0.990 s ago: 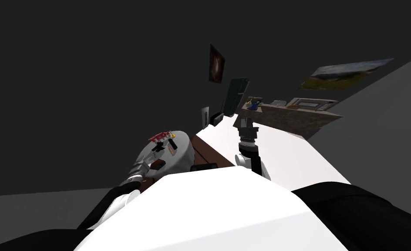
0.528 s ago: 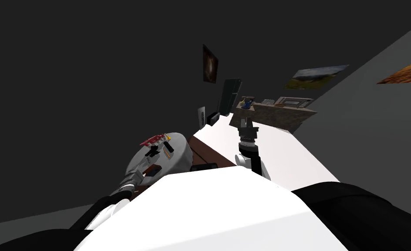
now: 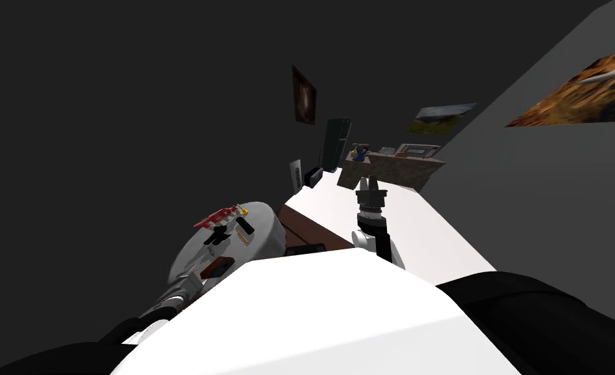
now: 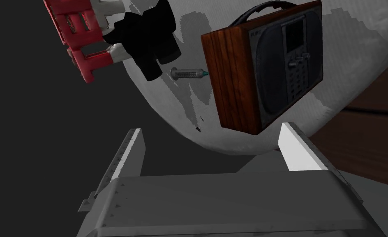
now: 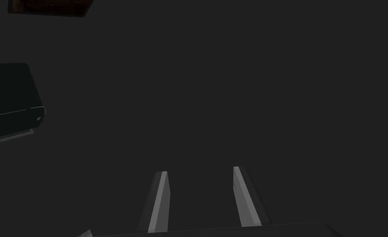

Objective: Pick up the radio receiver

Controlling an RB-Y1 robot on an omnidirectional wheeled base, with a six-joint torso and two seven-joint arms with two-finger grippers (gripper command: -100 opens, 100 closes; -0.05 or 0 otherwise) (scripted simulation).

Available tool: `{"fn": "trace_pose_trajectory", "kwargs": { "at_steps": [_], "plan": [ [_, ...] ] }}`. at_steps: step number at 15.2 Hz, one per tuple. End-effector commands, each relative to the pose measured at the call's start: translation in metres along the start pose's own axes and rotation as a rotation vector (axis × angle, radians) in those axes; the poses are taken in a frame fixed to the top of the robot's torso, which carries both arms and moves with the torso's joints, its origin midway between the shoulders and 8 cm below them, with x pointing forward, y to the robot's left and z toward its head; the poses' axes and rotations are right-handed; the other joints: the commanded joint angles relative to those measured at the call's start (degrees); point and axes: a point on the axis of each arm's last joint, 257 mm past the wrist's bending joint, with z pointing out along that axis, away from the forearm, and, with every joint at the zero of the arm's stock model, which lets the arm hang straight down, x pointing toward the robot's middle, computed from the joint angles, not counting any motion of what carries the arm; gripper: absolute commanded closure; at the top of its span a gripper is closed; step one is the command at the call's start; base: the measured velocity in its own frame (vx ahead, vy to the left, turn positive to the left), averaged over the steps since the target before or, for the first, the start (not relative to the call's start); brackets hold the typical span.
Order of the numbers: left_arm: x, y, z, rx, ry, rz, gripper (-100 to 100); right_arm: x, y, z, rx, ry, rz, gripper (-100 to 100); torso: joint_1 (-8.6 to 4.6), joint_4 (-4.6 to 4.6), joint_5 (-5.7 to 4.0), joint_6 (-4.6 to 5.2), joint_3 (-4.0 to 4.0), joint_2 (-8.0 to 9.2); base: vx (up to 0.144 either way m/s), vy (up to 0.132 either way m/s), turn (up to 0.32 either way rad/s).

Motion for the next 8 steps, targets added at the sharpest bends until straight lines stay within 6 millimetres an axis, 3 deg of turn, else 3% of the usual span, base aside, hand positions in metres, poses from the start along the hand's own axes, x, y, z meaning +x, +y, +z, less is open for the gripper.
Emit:
{"fn": "trace_pose_trajectory", "kwargs": {
  "at_steps": [1, 3, 4, 6, 7, 8],
  "plan": [
    [-0.023, 0.017, -0.006, -0.060, -0.032, -0.035, -100, 0.000, 0.000, 0.000, 0.000, 0.000, 0.000, 0, 0.00, 0.00, 0.00, 0.00, 0.00, 0.00, 0.020, 0.000, -0.220],
    [-0.022, 0.024, -0.006, -0.085, -0.030, -0.035, -100, 0.000, 0.000, 0.000, 0.000, 0.000, 0.000, 0, 0.00, 0.00, 0.00, 0.01, -0.01, -0.02, 0.022, 0.006, -0.129],
    [-0.041, 0.036, -0.013, -0.129, -0.056, -0.066, -100, 0.000, 0.000, 0.000, 0.000, 0.000, 0.000, 0, 0.01, -0.01, 0.00, -0.01, -0.01, -0.02, 0.024, 0.004, -0.187],
    [-0.040, 0.041, -0.014, -0.147, -0.055, -0.067, -100, 0.000, 0.000, 0.000, 0.000, 0.000, 0.000, 0, 0.02, -0.01, 0.00, 0.02, -0.02, -0.03, 0.021, 0.007, -0.145],
    [-0.057, 0.050, -0.021, -0.177, -0.080, -0.098, -100, 0.000, 0.000, 0.000, 0.000, 0.000, 0.000, 0, 0.02, -0.01, 0.00, 0.00, -0.02, -0.03, 0.023, 0.004, -0.198],
    [-0.057, 0.054, -0.022, -0.194, -0.079, -0.099, -100, 0.000, 0.000, 0.000, 0.000, 0.000, 0.000, 0, 0.01, -0.01, 0.00, 0.02, -0.02, -0.03, 0.024, 0.008, -0.205]
  ]
}}
